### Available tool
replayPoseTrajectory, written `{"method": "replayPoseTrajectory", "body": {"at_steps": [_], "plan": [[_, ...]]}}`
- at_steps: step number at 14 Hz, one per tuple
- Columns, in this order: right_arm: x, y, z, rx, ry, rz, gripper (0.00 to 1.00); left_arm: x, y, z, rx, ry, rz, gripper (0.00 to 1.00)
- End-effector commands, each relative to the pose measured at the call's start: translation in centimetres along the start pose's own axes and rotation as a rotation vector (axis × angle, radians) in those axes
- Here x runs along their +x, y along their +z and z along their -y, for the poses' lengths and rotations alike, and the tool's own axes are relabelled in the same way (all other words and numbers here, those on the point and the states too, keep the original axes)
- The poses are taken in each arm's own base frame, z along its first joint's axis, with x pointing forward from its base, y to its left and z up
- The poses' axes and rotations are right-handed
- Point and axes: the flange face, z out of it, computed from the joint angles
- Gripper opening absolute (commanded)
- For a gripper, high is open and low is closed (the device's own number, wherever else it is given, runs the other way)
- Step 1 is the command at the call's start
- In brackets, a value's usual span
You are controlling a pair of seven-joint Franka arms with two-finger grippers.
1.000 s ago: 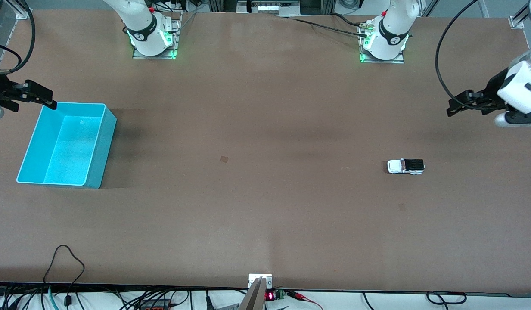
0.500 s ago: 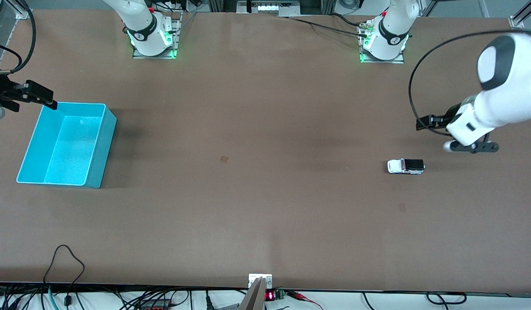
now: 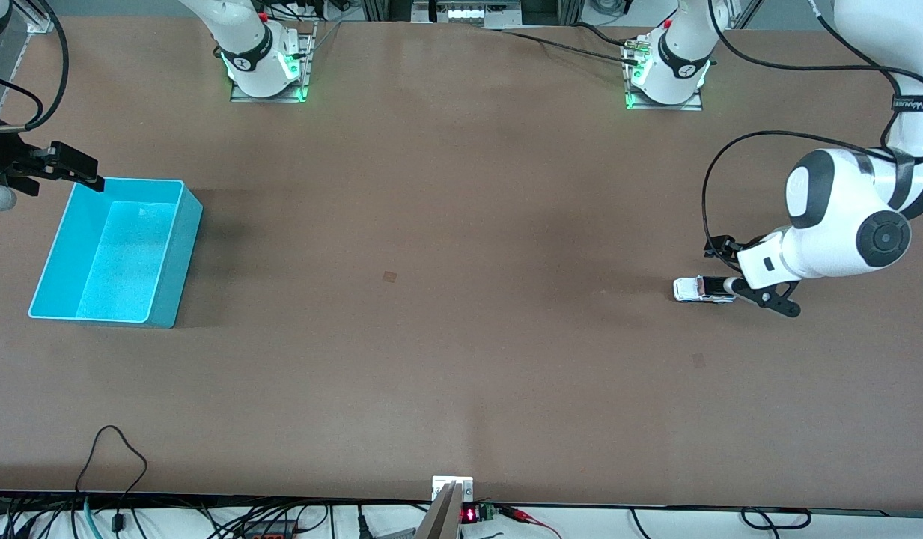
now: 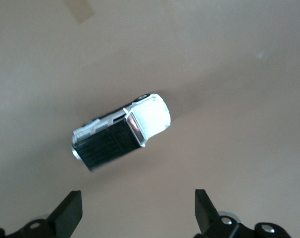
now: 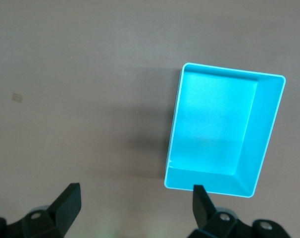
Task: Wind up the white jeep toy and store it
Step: 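Grasp the jeep with the left gripper while the right gripper nears the box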
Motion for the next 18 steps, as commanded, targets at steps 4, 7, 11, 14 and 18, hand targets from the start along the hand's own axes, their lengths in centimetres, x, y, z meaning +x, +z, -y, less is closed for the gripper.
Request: {"method": "replayPoseTrajectory", "body": {"at_steps": [4,7,11,14,18], "plan": [[1.0,1.8,-0.3,-0.004,-0.012,0.033,1.00,0.2,2.7,2.3,0.127,0.636,-0.096,1.00],[1.3,2.2,-0.3,-0.007,-0.013,0.041,1.00,-0.3,4.0,2.1,0.133,0.778,-0.087,1.00],[1.8,3.4,-0.4,0.000,-0.012,0.065,1.00,-0.4,5.0,2.2,0.127,0.957,-0.071,1.00],[2.2,4.3,-0.3,-0.003,-0.014,0.082,1.00,-0.5,6.4,2.0,0.128,1.011,-0.069,1.00],[2.3,5.5,-0.4,0.002,-0.011,0.125,1.00,-0.4,7.8,2.0,0.171,1.050,-0.096,1.00]]}}
